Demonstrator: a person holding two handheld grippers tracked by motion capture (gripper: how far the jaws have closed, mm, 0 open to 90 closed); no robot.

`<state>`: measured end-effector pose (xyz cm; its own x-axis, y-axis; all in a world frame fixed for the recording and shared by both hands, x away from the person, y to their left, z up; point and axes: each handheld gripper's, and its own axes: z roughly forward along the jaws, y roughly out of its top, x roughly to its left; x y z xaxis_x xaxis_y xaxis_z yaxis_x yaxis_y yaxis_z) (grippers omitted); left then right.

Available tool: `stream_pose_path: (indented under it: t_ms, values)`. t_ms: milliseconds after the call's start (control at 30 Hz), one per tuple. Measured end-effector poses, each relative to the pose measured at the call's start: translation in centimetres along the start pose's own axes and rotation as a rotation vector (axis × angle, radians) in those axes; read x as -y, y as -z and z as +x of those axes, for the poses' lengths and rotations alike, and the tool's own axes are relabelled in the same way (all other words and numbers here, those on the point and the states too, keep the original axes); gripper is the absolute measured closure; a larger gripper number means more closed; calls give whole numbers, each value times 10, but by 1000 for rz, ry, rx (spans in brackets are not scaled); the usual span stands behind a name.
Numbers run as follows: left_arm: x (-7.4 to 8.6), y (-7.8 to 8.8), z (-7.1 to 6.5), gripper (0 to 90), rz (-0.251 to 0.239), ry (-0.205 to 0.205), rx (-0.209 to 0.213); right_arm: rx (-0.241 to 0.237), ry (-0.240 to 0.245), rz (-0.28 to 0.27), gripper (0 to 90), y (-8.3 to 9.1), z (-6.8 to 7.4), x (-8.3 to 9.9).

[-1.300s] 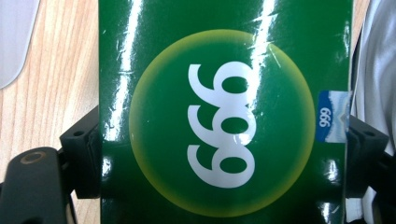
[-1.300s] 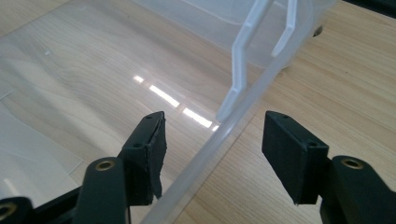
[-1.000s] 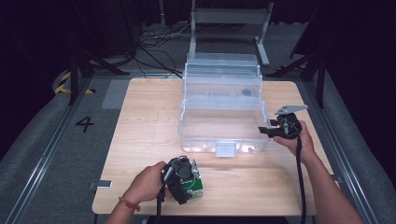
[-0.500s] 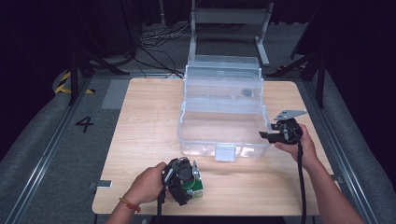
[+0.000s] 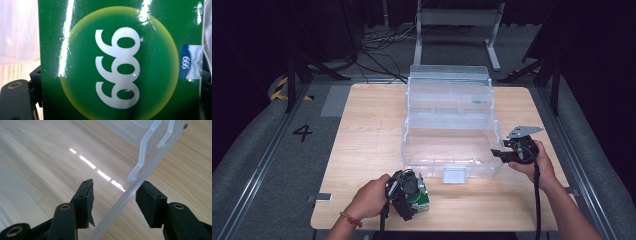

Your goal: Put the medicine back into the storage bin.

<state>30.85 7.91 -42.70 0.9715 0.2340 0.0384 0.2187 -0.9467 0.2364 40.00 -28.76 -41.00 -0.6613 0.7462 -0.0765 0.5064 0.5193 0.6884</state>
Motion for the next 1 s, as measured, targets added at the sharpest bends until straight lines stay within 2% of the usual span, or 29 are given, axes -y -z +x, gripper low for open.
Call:
stream_pose_path:
  t_ms: [67,167,233,267,367,400,500,567,667,767,833,967,1000]
  values:
    - [0,1,-2,137,6,-1,-1,5,-23,-7,493,0,2,1]
    - [-1,0,-5,141,-28,3,5,-8,-41,-22,481,2,3,3]
    - [-1,0,-5,143,-36,-6,11,-13,-43,-25,477,2,3,4]
    - [-2,1,-6,147,-42,6,22,-19,-43,-28,473,2,2,4]
    - [-3,2,-9,154,-47,0,40,-20,-26,-35,411,3,5,5]
    - [-4,2,-11,157,-41,-13,50,-20,-22,-40,398,3,5,6]
    - [-7,4,-16,161,-37,-31,47,-18,-17,-52,378,6,5,7]
    - [-8,8,-18,163,-55,-49,53,-30,-24,-83,367,10,4,8]
    - [-10,16,-21,164,-75,-72,57,-23,-9,-101,362,15,4,9]
    - [-11,26,-25,165,-81,-127,59,-23,3,-121,360,22,4,9]
    - [-11,34,-27,165,-99,-146,60,-24,11,-134,351,26,4,9]
    - [-14,53,-28,165,-150,-167,30,-15,35,-160,343,36,1,11]
    - [-14,53,-28,165,-150,-167,30,-15,35,-160,343,36,1,11]
